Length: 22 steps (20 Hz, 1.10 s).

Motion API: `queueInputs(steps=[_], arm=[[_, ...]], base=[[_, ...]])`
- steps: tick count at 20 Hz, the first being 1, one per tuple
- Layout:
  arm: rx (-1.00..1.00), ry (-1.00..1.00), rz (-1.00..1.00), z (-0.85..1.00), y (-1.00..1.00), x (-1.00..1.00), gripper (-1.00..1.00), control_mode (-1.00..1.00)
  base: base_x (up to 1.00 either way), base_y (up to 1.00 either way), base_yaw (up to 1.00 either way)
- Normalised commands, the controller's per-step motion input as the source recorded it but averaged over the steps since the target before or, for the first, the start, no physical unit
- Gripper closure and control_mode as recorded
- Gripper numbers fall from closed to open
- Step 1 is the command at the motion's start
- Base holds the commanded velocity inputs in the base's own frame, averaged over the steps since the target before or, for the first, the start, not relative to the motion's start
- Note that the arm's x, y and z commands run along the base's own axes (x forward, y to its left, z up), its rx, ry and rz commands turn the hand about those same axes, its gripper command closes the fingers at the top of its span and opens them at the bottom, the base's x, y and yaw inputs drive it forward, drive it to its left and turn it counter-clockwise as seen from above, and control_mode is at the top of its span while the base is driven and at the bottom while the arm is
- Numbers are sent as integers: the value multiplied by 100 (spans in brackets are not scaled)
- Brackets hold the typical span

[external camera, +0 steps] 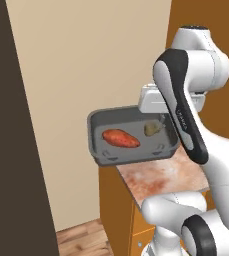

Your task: Take the garlic and sweet potato out of the freezer and place them in the tupperware container on the counter. Then put the tupperware containing the vegetables back in the freezer.

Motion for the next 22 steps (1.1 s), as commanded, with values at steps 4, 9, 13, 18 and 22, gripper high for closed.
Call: queueInputs(steps=[4,9,13,18,22], arm=[[0,16,13,19,1,-13,100,-100],[0,15,4,0,0,-6,100,-100],[0,5,0,0,0,-29,100,-100],[0,0,0,0,0,-58,100,-100],[3,0,0,0,-8,-13,100,-100]], base=[[0,0,0],[0,0,0],[0,0,0],[0,0,0],[0,0,0]])
